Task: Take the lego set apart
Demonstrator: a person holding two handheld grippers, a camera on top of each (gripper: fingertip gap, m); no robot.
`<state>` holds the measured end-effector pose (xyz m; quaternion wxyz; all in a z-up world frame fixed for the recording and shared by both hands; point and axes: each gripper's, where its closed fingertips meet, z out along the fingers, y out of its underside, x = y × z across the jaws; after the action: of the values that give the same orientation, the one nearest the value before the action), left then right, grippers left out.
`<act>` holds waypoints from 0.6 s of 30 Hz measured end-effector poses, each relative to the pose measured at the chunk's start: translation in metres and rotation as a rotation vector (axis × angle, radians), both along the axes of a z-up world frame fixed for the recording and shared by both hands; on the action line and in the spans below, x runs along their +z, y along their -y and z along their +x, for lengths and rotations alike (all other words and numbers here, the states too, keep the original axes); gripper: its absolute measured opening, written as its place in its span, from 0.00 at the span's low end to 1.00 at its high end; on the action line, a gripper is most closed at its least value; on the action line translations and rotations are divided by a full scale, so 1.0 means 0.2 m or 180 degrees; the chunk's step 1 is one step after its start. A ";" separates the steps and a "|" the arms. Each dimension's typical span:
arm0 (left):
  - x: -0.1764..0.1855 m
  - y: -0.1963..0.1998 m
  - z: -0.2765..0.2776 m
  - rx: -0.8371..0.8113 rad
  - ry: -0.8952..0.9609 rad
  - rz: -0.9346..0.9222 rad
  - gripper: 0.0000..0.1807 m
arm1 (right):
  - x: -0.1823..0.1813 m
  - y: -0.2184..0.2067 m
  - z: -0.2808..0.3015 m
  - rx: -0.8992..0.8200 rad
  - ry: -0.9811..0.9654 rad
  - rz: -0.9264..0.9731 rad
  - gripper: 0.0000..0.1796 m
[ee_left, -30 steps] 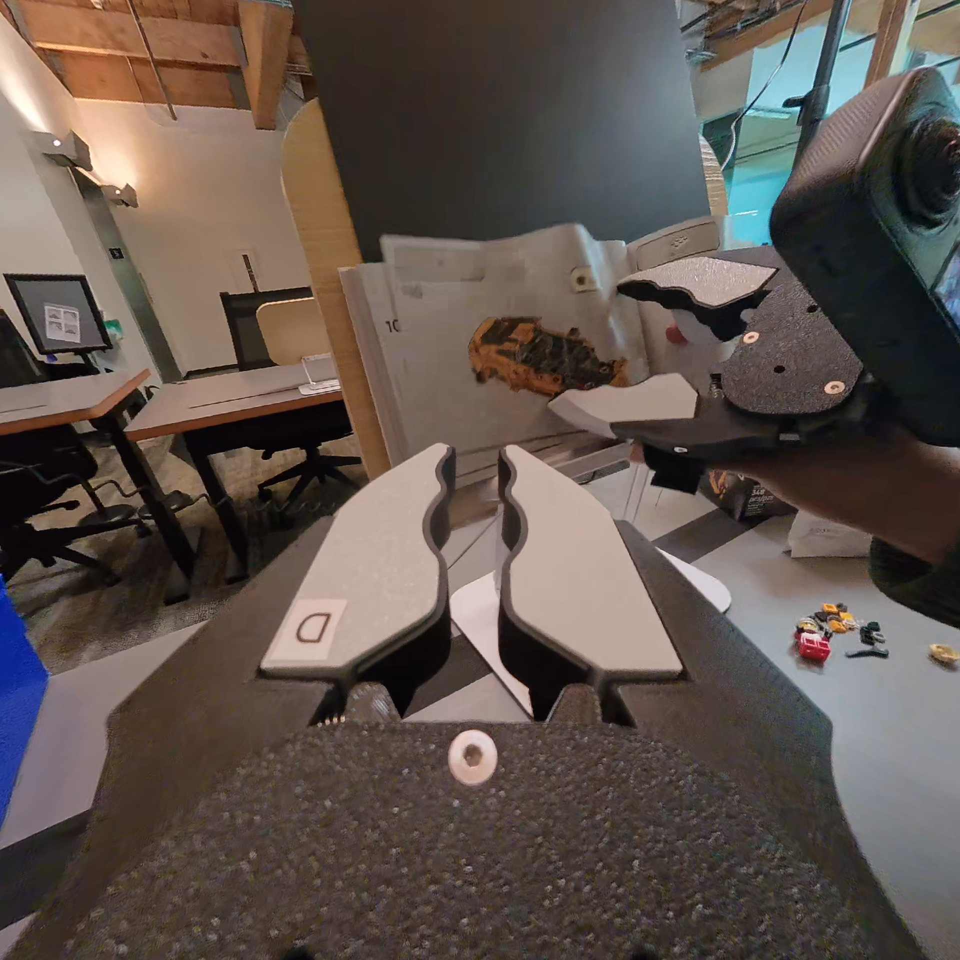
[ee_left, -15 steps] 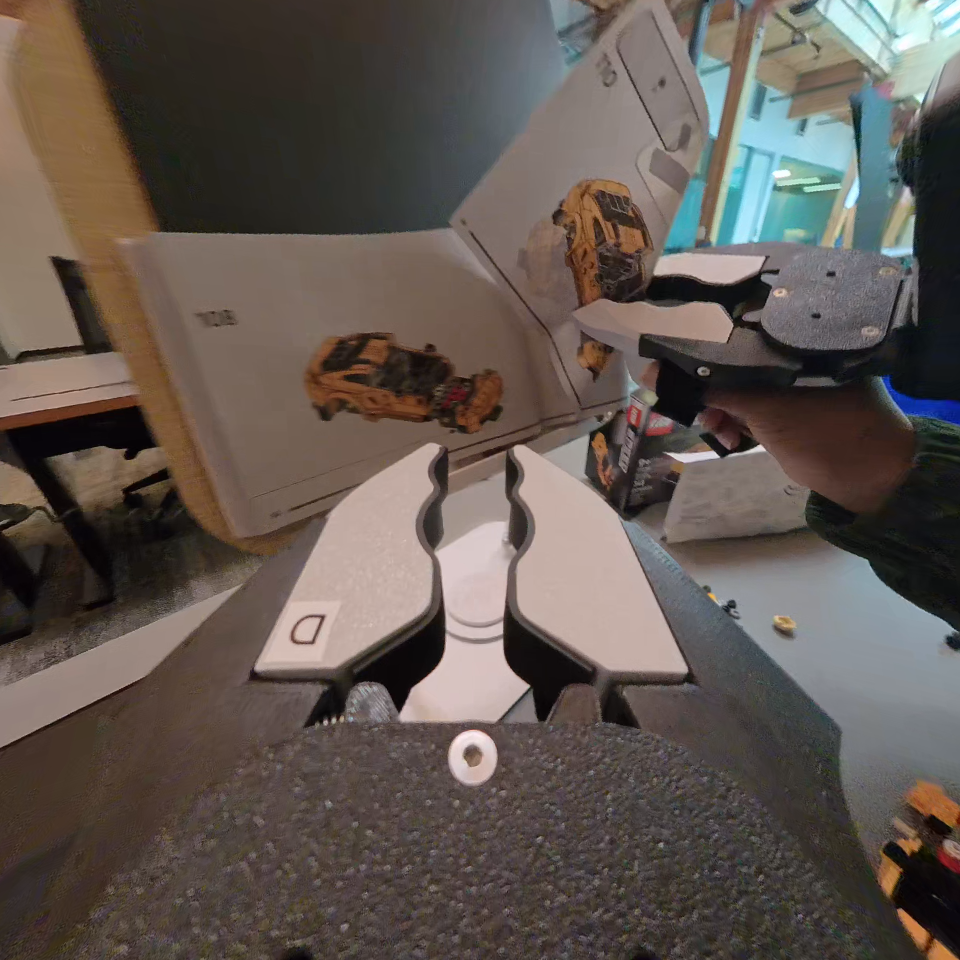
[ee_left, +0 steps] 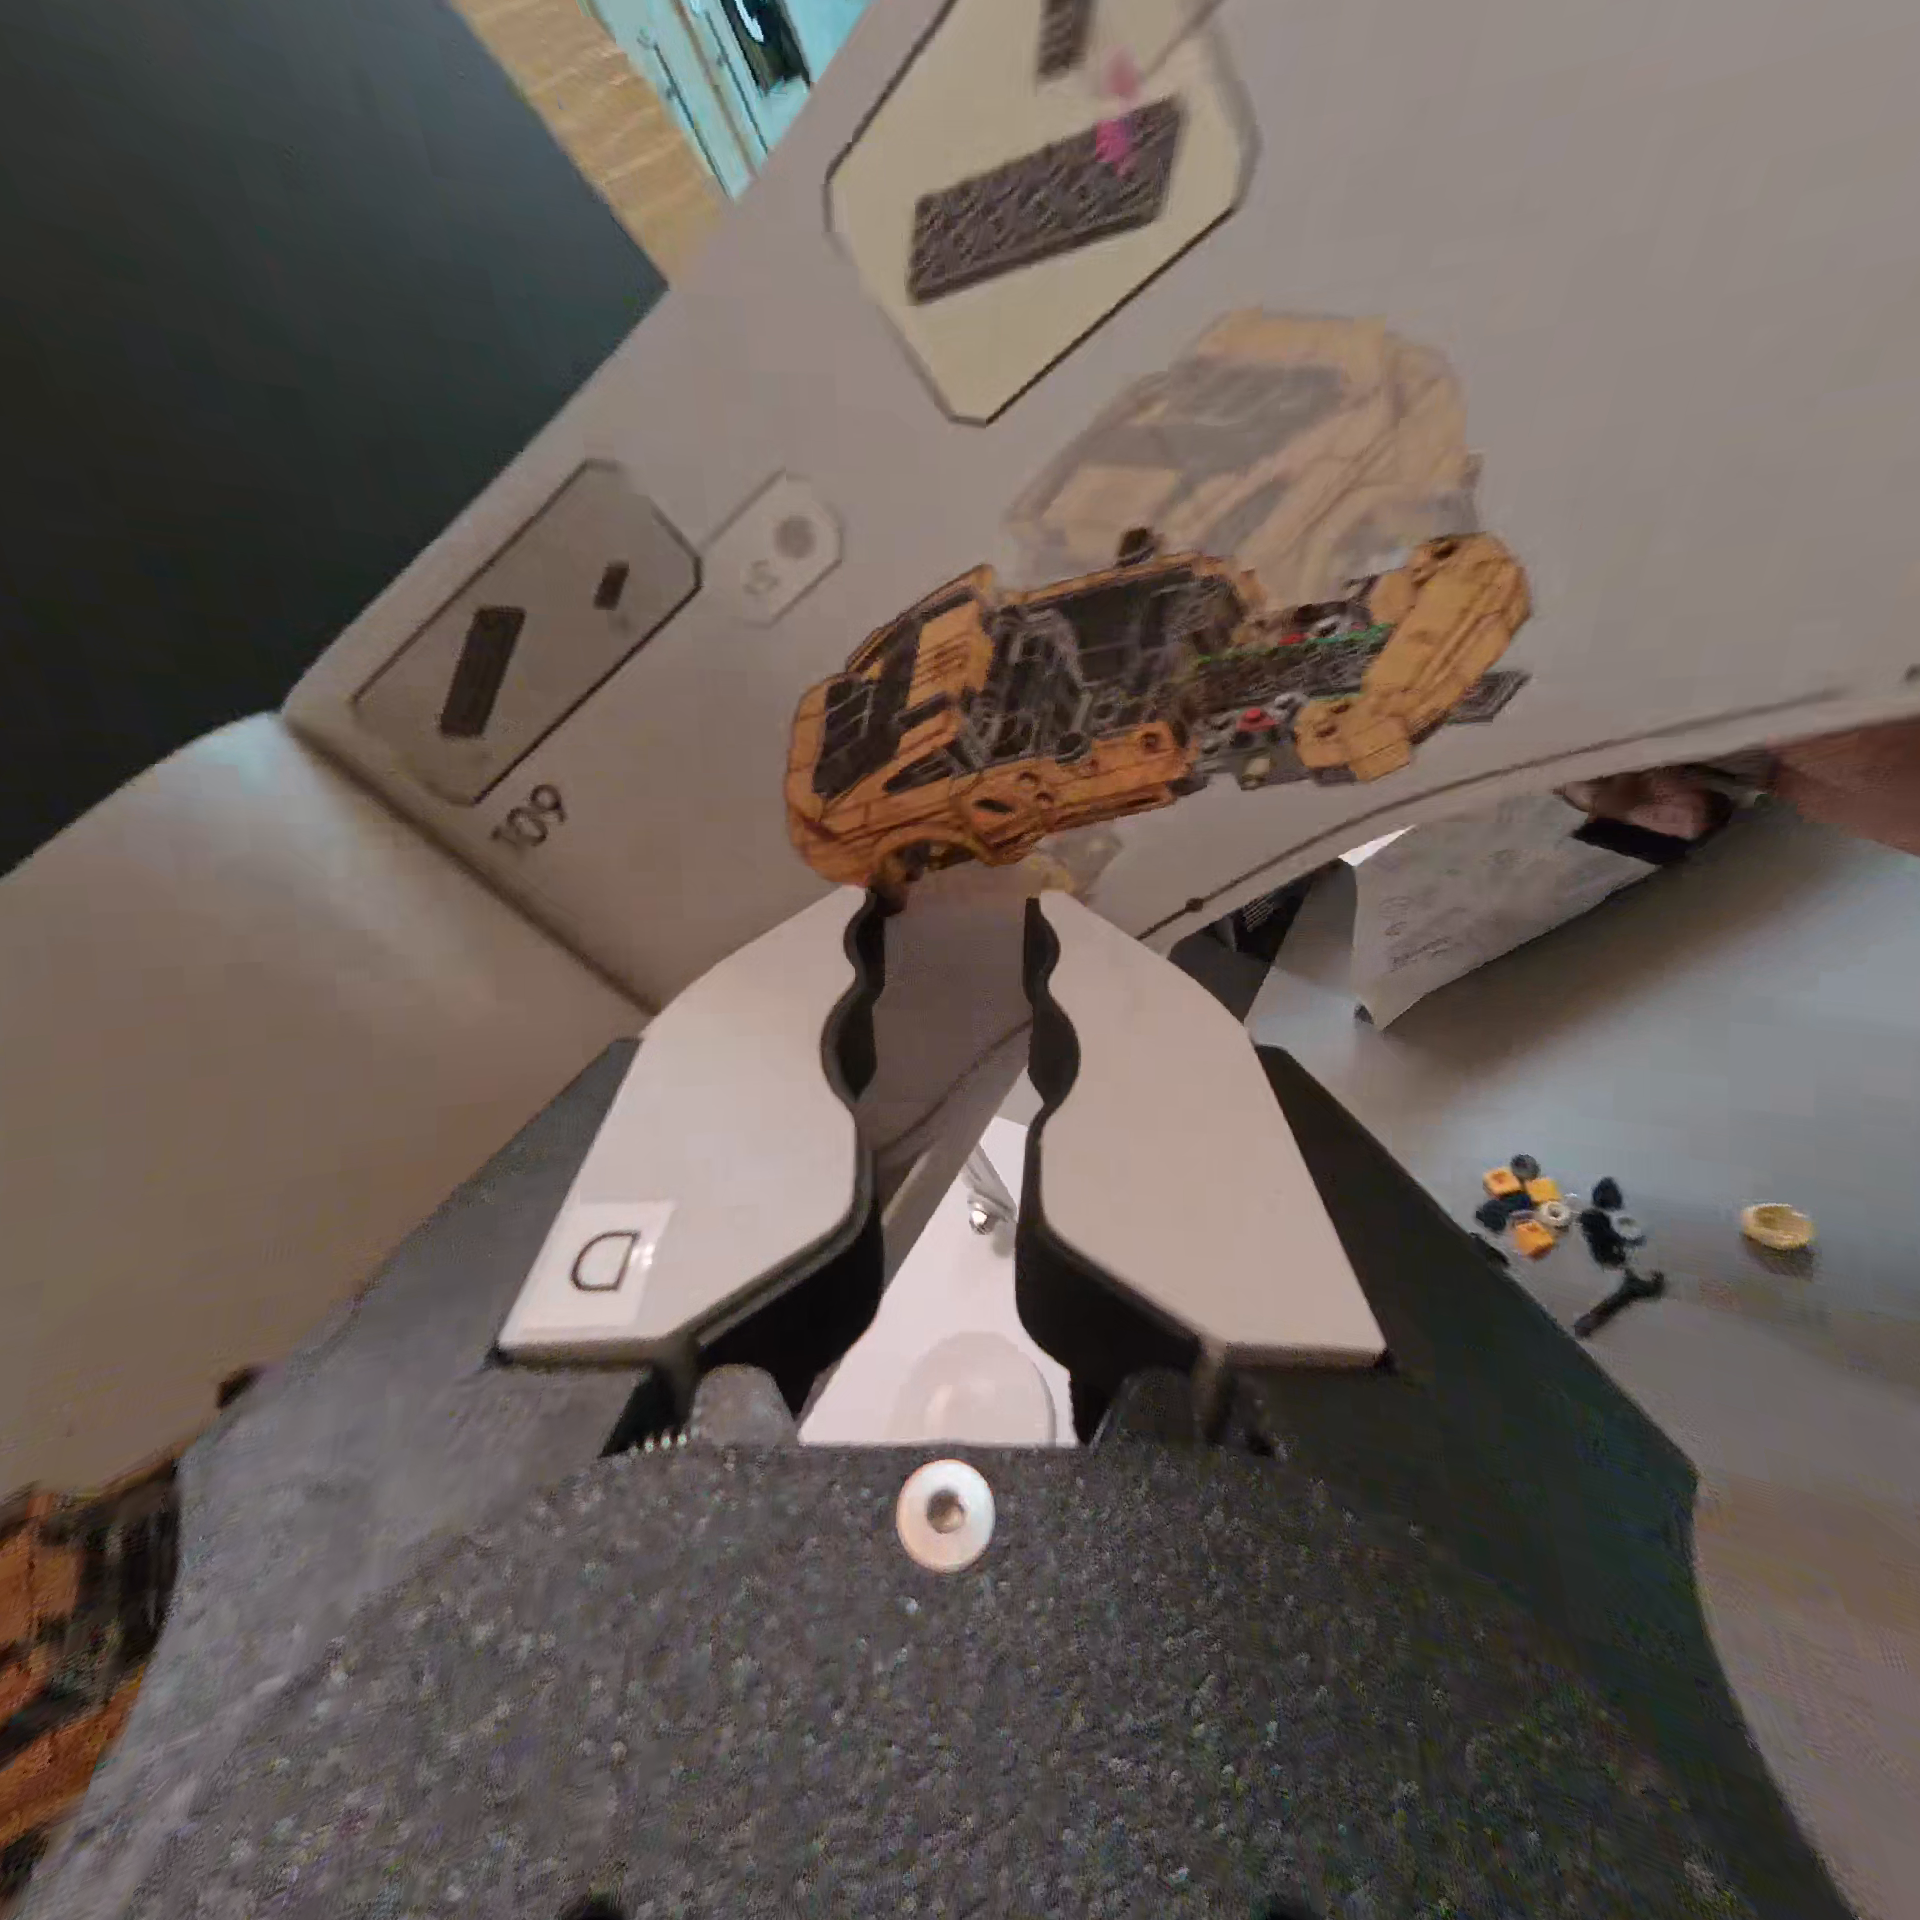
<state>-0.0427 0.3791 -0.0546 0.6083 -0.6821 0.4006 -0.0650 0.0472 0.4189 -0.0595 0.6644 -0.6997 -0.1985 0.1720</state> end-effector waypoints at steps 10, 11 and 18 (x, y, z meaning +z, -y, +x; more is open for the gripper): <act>0.10 -0.12 -0.06 0.0513 0.0244 -0.0013 0.08 | -0.12 0.05 -0.19 0.0502 -0.0424 -0.0402 0.14; 0.12 -0.12 -0.08 0.0503 0.0415 -0.0041 0.08 | -0.10 0.04 -0.20 0.0469 -0.0452 -0.0421 0.14; 0.14 -0.09 -0.18 0.0476 0.0840 -0.0079 0.08 | -0.10 -0.04 -0.20 0.0218 -0.0668 -0.0680 0.10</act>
<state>-0.0784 0.3966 -0.0270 0.6504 -0.7030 0.2645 -0.1136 0.0066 0.4262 -0.0801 0.5971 -0.7373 -0.1323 0.2869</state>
